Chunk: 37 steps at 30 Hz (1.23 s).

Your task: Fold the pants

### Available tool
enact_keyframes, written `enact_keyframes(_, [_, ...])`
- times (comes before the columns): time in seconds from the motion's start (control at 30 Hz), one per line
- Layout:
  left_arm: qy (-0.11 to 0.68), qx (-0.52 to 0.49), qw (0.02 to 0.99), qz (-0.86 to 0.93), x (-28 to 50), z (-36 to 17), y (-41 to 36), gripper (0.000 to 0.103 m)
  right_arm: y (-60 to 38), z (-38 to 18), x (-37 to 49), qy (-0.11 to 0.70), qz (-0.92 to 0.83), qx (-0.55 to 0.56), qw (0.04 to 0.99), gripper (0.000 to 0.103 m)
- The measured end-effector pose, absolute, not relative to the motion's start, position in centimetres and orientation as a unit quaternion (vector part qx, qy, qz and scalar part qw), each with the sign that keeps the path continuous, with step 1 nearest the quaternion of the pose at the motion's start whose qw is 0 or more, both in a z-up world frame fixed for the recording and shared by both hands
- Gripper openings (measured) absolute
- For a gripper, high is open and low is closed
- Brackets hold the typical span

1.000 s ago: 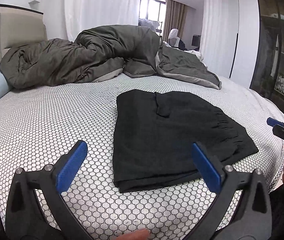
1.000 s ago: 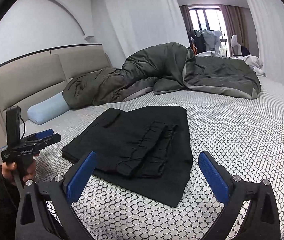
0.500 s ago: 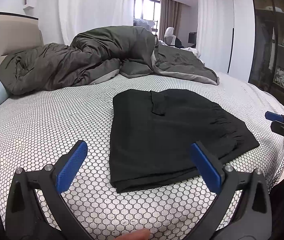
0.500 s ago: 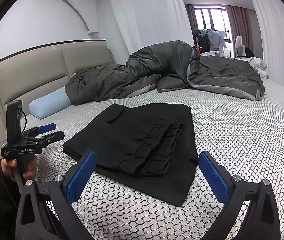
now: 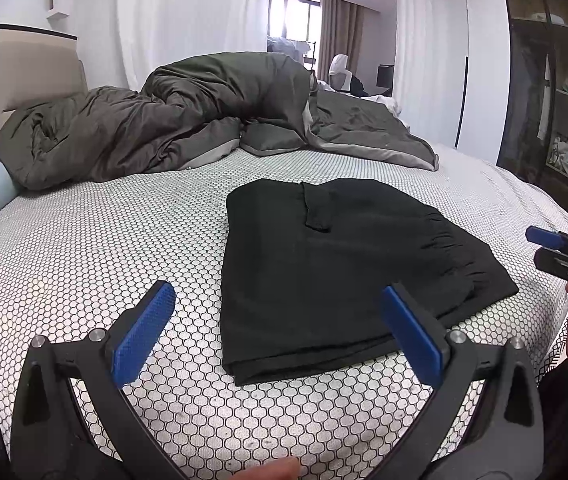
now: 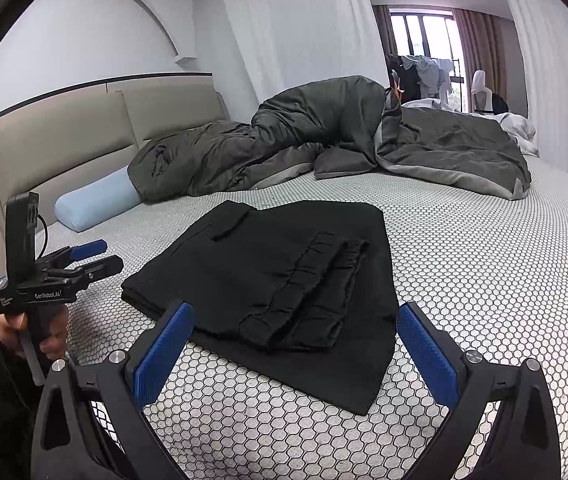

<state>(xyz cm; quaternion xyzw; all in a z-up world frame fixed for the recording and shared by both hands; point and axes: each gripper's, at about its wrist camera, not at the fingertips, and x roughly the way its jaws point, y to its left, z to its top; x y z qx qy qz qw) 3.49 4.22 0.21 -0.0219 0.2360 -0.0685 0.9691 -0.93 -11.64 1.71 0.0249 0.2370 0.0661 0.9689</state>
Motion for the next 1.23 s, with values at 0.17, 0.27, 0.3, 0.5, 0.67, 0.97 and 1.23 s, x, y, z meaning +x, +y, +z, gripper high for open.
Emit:
enact_keyframes(0.17, [0.238,-0.022,0.969,-0.068,3.6,0.14,4.39,0.102,-11.53,1.57,-0.87,0.239,0.066,0.021,0.969,0.103])
enact_keyframes(0.27, [0.237,-0.024,0.969,-0.069,3.68,0.14,4.5,0.102,-11.6,1.59,-0.92,0.239,0.065,0.021,0.969,0.103])
enact_keyframes(0.3, [0.237,-0.024,0.969,-0.07,3.7,0.14,4.52,0.102,-11.63,1.58,-0.92,0.239,0.065,0.021,0.969,0.103])
enact_keyframes(0.5, [0.24,-0.023,0.968,-0.072,3.8,0.11,4.57,0.102,-11.6,1.55,-0.98,0.239,0.064,0.02,0.969,0.103])
enact_keyframes(0.67, [0.238,-0.023,0.968,-0.072,3.8,0.1,4.63,0.102,-11.64,1.5,-0.99,0.241,0.063,0.02,0.968,0.103])
enact_keyframes(0.97, [0.236,-0.018,0.969,-0.074,3.66,0.16,4.61,0.102,-11.62,1.46,-0.78,0.246,0.064,0.014,0.967,0.103])
enact_keyframes(1.23, [0.235,-0.012,0.969,-0.074,3.58,0.15,4.49,0.102,-11.58,1.37,-0.62,0.249,0.065,0.01,0.966,0.103])
